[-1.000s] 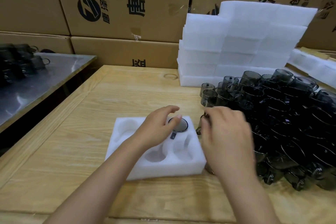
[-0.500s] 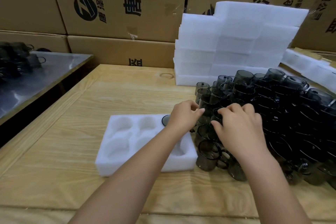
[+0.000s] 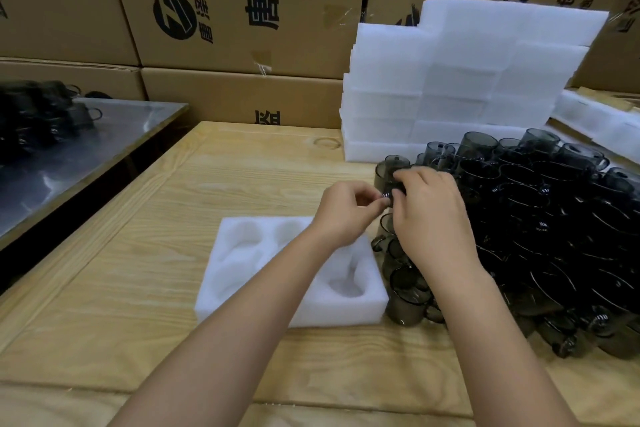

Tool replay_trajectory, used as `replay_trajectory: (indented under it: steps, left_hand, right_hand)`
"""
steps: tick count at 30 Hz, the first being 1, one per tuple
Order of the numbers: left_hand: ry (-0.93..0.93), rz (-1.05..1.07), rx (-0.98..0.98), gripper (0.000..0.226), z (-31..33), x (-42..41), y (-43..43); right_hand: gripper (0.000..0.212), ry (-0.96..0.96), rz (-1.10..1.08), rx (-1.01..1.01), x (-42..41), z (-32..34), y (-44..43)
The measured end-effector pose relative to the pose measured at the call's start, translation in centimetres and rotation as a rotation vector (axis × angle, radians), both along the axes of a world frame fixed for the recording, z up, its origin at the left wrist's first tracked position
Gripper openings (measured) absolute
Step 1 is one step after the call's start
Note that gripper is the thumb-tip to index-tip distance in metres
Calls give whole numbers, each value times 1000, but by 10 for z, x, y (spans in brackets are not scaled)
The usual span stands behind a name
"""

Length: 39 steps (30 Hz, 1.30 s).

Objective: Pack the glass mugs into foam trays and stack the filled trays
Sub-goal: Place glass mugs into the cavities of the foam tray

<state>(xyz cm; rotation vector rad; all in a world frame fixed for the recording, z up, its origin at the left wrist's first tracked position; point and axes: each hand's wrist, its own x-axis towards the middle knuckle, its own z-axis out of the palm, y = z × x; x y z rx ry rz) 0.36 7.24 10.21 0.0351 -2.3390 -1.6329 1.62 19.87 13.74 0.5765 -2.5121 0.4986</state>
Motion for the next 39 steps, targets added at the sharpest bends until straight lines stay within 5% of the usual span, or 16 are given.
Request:
replay_trajectory:
  steps: [5,12,23,34,39]
  left_hand:
    - [147,-3,73,16,11,26,-49]
    - [-22,-77,-25,7,7,58,-115]
    - [-102,-107,-217,29,3,76,-134]
    - [-84,-89,-249,20,5,81,-130]
    - [-54,-97,-134,41,-4,85,-132]
  right_hand:
    - [39,-103,189,-280,-9,1,-43]
    - [48,-646,372,-722,-18,-20,-83]
    - [54,-730,461,-358,-20,-30,-81]
    - [47,-787,537,-244,-20,-20,-76]
    - [49,-849,565,-269,-20,-23,-72]
